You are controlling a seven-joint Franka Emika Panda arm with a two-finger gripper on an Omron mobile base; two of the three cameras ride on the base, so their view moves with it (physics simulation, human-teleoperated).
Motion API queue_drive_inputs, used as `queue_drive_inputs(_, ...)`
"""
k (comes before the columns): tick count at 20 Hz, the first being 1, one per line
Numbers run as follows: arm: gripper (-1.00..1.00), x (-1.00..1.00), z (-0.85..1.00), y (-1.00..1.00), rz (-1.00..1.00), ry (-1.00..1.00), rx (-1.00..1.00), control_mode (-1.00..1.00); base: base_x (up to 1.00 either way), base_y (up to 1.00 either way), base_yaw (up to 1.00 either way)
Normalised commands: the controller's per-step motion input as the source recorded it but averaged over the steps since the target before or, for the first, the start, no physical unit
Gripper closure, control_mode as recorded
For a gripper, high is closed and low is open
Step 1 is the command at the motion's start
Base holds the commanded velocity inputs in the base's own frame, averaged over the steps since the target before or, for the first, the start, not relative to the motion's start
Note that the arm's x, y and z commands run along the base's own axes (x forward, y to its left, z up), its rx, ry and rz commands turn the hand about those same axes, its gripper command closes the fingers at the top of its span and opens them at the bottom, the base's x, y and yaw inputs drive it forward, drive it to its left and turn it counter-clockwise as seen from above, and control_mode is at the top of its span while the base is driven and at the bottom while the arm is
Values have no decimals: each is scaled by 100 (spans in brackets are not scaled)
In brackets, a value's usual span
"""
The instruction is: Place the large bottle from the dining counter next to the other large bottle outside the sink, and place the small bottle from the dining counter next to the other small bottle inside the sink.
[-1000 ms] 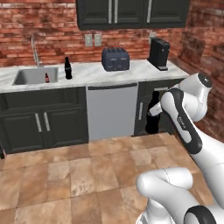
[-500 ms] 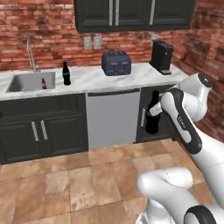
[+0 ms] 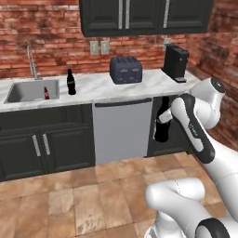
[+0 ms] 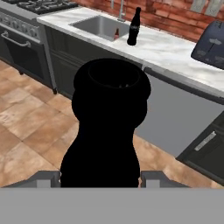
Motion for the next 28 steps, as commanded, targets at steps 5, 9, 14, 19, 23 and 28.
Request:
queue_drive_inputs(5,100,0,0,0,0,0,0,100,31,35,0)
queue_drive_inputs(9,100,0,0,0,0,0,0,100,20,40,0)
queue_drive_inputs(14,100,0,0,0,0,0,0,100,8,46,0)
queue_drive_inputs(19,100,0,0,0,0,0,0,100,10,50,0)
queue_drive_inputs(23,100,0,0,0,0,0,0,100,23,49,0)
queue_drive_inputs(28,100,0,0,0,0,0,0,100,51,38,0)
